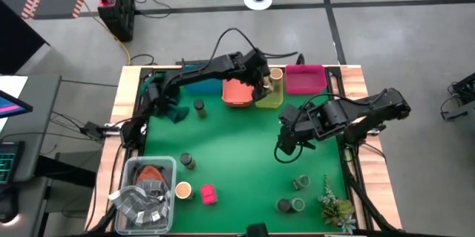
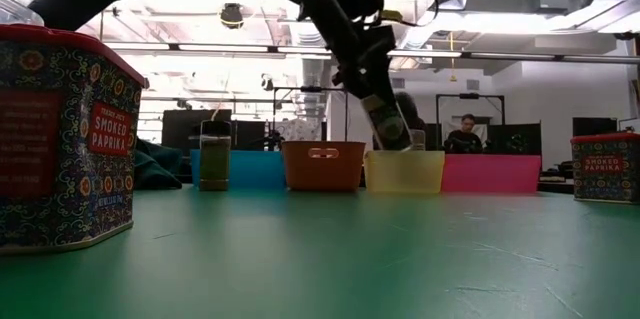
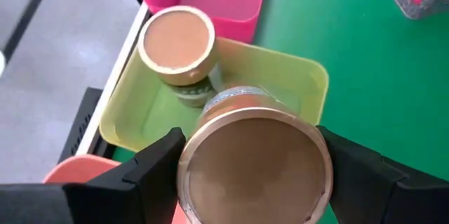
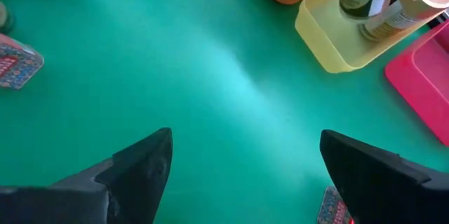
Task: Sort spices by type
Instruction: Put the top yellow seasoning bottle into the yellow bin
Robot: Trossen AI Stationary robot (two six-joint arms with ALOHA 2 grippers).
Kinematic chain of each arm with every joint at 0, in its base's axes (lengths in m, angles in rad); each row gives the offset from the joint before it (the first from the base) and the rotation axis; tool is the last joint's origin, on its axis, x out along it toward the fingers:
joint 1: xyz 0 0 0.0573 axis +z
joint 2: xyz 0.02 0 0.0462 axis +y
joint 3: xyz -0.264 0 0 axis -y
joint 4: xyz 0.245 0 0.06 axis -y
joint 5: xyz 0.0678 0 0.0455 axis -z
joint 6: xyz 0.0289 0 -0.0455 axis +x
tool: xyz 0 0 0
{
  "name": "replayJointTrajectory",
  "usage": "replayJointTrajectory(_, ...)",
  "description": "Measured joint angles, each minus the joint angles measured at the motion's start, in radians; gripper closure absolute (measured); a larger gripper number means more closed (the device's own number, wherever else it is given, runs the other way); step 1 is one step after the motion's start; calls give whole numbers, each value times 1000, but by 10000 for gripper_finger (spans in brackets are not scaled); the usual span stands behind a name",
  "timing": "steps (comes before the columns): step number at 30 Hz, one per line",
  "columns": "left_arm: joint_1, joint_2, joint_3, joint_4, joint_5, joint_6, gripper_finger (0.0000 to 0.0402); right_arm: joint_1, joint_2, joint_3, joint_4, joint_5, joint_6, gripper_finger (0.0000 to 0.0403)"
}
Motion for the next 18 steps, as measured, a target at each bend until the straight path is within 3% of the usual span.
replayJointTrajectory(18, 14, 66, -3, -48, 49, 70, 122, -52, 0, 0, 9, -10, -34, 15)
